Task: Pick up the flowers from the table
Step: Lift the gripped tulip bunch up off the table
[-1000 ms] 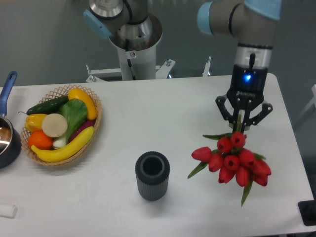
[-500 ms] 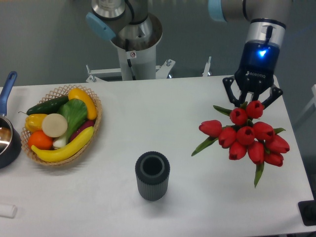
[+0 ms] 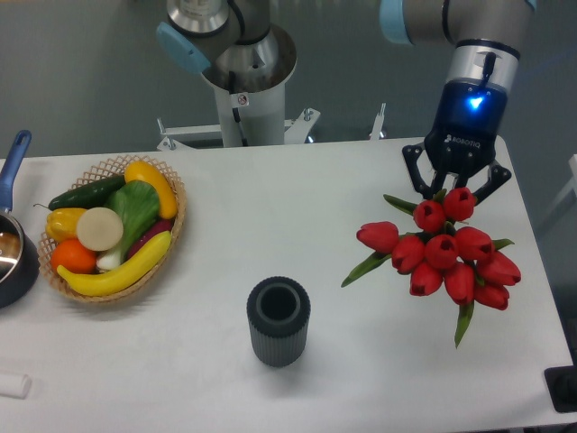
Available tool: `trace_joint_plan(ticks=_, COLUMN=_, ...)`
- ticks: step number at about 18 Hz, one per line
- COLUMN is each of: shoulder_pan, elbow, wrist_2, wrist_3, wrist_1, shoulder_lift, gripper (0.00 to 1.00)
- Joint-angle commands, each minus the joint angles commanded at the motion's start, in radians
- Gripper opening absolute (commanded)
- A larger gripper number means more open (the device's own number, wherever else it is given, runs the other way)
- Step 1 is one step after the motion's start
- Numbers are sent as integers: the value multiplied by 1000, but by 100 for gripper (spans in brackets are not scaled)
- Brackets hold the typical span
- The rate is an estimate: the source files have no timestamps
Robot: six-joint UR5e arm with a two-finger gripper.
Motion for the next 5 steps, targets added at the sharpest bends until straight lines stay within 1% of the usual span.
trace_joint_plan(ticks=5, shoulder_pan=0, elbow=-8, wrist_2=0, wrist_3=-2, wrist_1=0, shoulder_lift=2, gripper=22)
